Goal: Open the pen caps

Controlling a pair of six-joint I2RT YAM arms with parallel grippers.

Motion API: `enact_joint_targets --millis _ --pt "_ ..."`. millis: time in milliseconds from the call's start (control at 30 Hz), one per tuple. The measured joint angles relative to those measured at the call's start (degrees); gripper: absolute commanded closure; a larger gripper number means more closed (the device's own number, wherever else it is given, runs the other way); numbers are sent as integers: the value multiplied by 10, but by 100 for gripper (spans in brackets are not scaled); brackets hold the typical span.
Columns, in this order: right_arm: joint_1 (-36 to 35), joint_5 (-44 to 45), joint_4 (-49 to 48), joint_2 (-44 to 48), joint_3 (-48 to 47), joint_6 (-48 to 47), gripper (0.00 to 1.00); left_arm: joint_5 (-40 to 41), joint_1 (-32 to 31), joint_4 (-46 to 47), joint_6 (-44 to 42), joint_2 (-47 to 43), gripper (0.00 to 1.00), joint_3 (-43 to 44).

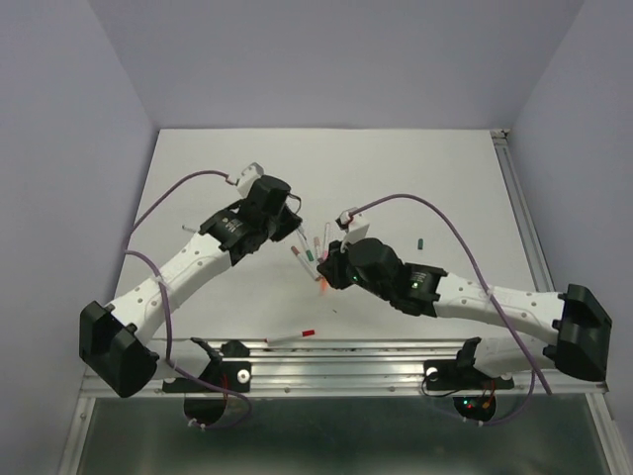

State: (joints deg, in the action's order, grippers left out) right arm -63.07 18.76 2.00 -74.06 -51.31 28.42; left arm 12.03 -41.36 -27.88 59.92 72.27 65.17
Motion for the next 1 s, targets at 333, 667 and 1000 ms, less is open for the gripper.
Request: enact_joint_targets --millis 333,667,1000 --pt "-10 -76 58 134 122 88 99 69 232 32 -80 48 100 17" --pt "170 -18 157 93 120 101 98 67 241 33 -160 63 100 -5" --pt "237 -3 169 -9 120 81 92 62 242 46 -220 154 100 -78"
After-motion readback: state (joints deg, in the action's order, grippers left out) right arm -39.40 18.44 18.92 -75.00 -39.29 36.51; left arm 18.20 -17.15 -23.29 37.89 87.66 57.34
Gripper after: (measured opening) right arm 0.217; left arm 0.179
